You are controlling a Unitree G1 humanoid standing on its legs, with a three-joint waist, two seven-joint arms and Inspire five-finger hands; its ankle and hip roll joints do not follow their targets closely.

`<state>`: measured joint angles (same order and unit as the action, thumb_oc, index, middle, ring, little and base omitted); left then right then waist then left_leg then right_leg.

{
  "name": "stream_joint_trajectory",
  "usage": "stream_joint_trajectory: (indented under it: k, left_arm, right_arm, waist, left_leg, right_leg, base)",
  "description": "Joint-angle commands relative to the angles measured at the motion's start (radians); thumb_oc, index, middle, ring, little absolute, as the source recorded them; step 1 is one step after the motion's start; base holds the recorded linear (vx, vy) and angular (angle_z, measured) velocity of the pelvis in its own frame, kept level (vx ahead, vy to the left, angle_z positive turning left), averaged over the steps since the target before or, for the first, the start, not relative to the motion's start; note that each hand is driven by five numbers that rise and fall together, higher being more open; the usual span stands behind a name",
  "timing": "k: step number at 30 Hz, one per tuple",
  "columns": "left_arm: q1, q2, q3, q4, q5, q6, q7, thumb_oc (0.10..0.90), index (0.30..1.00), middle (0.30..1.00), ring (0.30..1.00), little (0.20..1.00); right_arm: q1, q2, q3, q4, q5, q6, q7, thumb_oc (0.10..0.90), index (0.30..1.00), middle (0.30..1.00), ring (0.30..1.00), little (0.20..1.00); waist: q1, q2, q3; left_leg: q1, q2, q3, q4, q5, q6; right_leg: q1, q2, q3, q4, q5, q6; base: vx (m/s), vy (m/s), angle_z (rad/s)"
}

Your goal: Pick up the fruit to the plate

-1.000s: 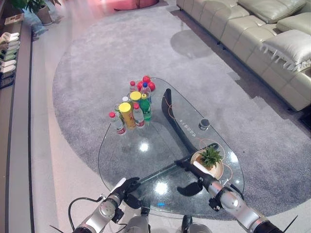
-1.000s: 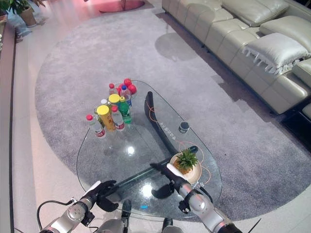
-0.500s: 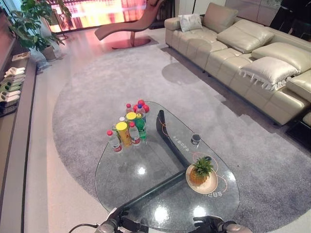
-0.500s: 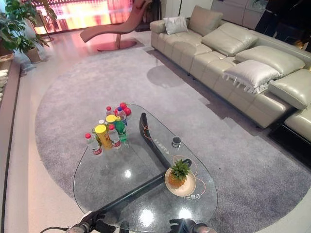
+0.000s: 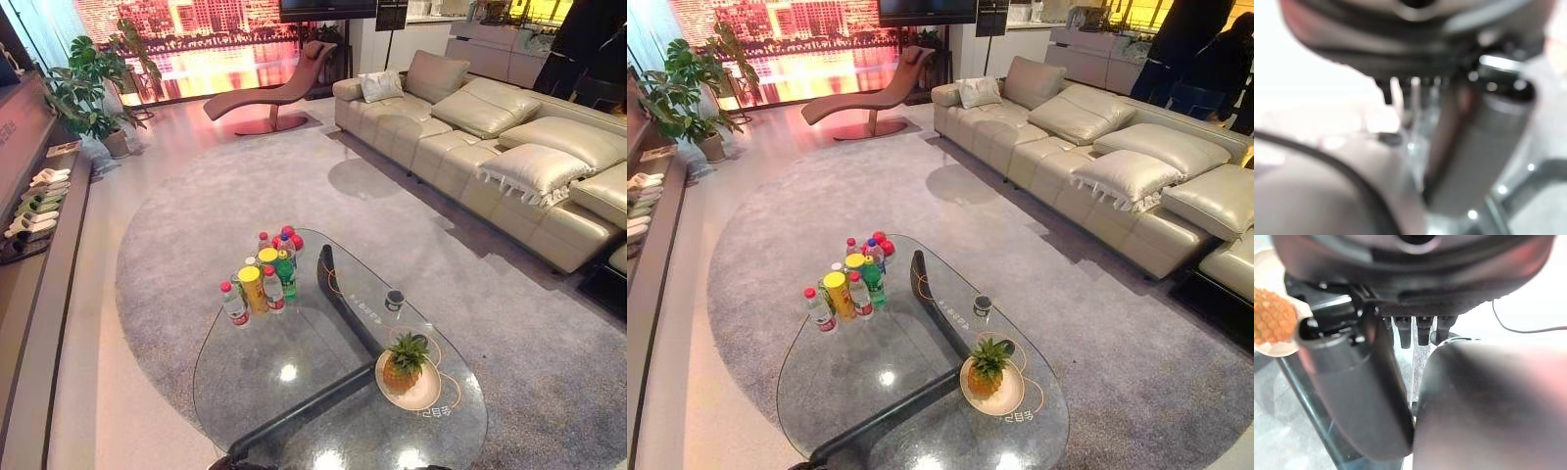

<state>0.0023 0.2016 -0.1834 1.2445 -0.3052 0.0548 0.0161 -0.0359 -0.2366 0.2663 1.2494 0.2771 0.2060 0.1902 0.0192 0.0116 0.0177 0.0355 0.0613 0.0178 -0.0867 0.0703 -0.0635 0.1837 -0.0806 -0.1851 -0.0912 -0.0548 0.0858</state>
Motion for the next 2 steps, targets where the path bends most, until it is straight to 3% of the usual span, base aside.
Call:
stream_joint_trajectory:
  k: [1, 2]
  left_arm:
    - [-0.04, -0.006, 0.009, 0.083, -0.026, -0.014, 0.017, 0.8, 0.9, 0.9, 0.9, 0.9]
    - [-0.04, -0.01, 0.008, 0.084, -0.037, -0.017, 0.016, 0.8, 0.9, 0.9, 0.9, 0.9]
  right_arm:
    - [-0.004, 0.02, 0.008, 0.077, -0.041, -0.003, -0.047, 0.8, 0.9, 0.9, 0.9, 0.9]
    - [-0.003, 0.023, 0.004, 0.08, -0.039, -0.01, -0.067, 0.8, 0.9, 0.9, 0.9, 0.9]
  waist:
    - [0.015, -0.035, 0.046]
    - [0.013, -0.034, 0.046]
  left_leg:
    - [0.071, -0.028, 0.013, -0.001, -0.052, 0.001]
    - [0.071, -0.027, 0.012, -0.001, -0.053, 0.002]
  right_leg:
    - [-0.052, -0.014, -0.003, 0.012, 0.093, 0.006]
    - [-0.053, -0.015, -0.002, 0.012, 0.094, 0.007]
  base:
    - [0.0, 0.0, 0.0]
    - [0.04, 0.003, 0.0]
